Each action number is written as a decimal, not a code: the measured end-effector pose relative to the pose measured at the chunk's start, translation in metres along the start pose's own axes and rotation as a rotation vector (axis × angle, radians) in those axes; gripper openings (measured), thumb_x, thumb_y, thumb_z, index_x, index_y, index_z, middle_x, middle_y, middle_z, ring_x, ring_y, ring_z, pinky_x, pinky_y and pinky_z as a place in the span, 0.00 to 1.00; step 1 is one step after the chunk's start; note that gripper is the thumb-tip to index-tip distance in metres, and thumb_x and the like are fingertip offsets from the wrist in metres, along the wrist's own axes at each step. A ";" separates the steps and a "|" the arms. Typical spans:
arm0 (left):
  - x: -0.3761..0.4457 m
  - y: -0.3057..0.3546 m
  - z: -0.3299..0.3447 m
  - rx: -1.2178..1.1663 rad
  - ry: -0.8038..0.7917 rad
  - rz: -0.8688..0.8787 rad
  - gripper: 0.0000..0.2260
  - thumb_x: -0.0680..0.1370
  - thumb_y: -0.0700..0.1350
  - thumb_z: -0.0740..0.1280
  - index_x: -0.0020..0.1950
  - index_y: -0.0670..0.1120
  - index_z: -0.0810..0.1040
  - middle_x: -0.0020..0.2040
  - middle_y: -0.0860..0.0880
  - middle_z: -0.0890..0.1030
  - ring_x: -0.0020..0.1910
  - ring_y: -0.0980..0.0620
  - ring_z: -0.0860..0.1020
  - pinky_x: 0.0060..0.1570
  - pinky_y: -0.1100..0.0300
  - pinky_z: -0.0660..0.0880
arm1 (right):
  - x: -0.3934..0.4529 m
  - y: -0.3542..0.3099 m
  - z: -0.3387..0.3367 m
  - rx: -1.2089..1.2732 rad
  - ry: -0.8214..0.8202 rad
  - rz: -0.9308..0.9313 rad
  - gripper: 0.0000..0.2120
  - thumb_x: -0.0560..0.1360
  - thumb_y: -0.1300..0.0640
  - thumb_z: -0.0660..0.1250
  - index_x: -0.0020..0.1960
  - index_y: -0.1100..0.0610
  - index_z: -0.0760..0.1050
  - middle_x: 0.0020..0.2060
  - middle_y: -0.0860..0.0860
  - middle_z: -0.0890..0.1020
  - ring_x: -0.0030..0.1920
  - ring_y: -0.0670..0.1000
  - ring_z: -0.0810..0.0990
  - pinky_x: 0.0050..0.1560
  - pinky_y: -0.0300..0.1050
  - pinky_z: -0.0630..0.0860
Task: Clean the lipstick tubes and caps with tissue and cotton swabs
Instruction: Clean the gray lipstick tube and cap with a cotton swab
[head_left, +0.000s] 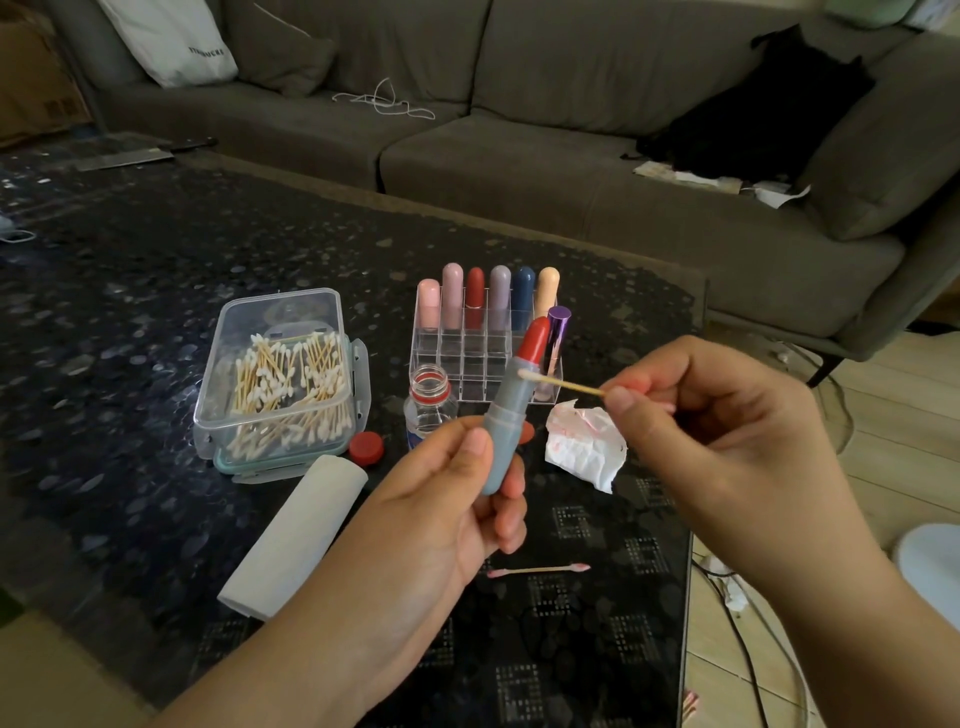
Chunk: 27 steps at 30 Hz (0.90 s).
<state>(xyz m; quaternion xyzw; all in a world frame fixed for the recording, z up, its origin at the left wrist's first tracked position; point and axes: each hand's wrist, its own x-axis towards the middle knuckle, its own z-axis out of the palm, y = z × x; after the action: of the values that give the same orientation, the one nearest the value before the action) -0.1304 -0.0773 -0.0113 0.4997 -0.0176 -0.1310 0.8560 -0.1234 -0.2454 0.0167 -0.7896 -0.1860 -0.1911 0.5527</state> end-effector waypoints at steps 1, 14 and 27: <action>0.000 0.000 0.000 0.001 0.004 0.000 0.17 0.71 0.47 0.62 0.54 0.38 0.77 0.32 0.48 0.73 0.29 0.53 0.69 0.30 0.62 0.69 | 0.000 0.000 0.000 -0.012 0.009 0.000 0.07 0.71 0.50 0.67 0.40 0.54 0.76 0.28 0.47 0.73 0.27 0.45 0.69 0.29 0.33 0.68; 0.000 -0.003 0.000 0.037 -0.006 0.062 0.12 0.69 0.44 0.64 0.50 0.41 0.75 0.32 0.48 0.76 0.29 0.53 0.70 0.31 0.62 0.73 | -0.002 -0.001 0.001 -0.072 -0.013 0.009 0.06 0.71 0.53 0.69 0.37 0.54 0.76 0.28 0.51 0.75 0.27 0.45 0.70 0.29 0.32 0.68; 0.003 -0.005 -0.002 0.033 0.038 0.038 0.10 0.73 0.49 0.67 0.43 0.44 0.83 0.32 0.50 0.72 0.29 0.54 0.67 0.32 0.61 0.72 | -0.004 -0.001 0.006 -0.100 -0.052 0.035 0.04 0.71 0.57 0.68 0.37 0.52 0.77 0.27 0.47 0.75 0.27 0.44 0.71 0.29 0.32 0.68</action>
<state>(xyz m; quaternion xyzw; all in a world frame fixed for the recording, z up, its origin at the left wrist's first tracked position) -0.1283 -0.0789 -0.0170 0.5159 -0.0132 -0.1048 0.8501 -0.1267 -0.2396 0.0140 -0.8241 -0.1767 -0.1698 0.5107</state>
